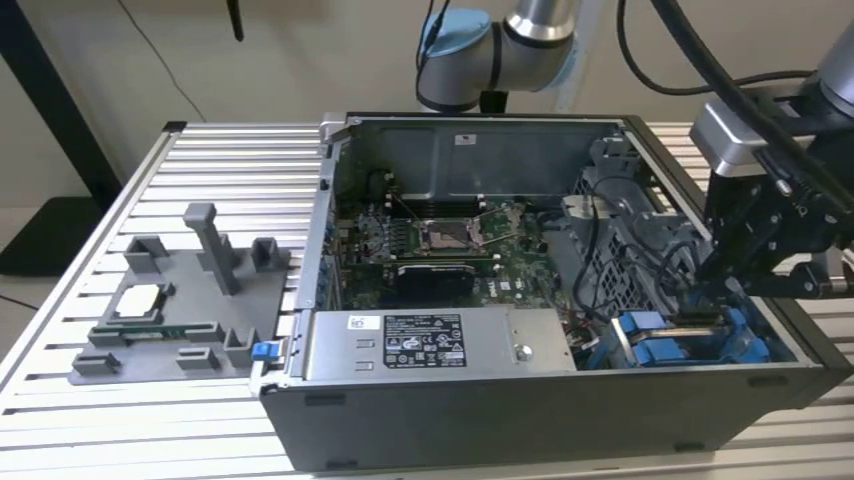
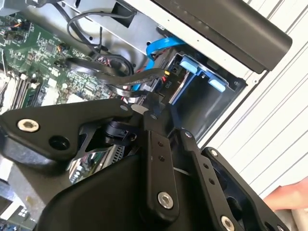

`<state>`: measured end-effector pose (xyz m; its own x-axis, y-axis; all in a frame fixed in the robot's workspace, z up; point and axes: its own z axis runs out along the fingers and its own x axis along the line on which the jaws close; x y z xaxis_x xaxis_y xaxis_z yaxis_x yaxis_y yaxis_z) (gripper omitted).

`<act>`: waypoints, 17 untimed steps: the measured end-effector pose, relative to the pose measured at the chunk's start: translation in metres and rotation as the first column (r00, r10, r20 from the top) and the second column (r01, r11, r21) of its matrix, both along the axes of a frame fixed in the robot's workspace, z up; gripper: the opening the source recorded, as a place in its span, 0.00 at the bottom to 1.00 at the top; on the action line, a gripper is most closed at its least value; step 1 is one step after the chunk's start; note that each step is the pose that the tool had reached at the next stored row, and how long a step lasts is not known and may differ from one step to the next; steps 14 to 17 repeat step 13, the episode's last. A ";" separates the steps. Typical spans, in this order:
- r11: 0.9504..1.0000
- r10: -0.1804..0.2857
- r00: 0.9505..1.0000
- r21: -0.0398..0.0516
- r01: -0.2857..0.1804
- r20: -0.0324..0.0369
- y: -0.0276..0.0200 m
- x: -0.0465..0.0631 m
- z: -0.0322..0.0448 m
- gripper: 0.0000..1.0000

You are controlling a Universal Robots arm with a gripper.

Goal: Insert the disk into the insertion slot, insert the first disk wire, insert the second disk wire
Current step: 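Insert the second disk wire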

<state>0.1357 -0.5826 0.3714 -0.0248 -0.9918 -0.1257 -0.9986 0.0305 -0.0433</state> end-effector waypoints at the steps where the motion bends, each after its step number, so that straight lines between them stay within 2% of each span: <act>1: 1.000 0.000 1.000 0.000 0.000 0.000 0.0000 0.000 0.0016 1.00; 6: 1.000 0.000 1.000 0.000 0.000 -0.002 0.0000 0.000 0.0081 1.00; 17: 1.000 0.000 1.000 0.000 0.000 -0.002 0.0000 0.000 0.0088 1.00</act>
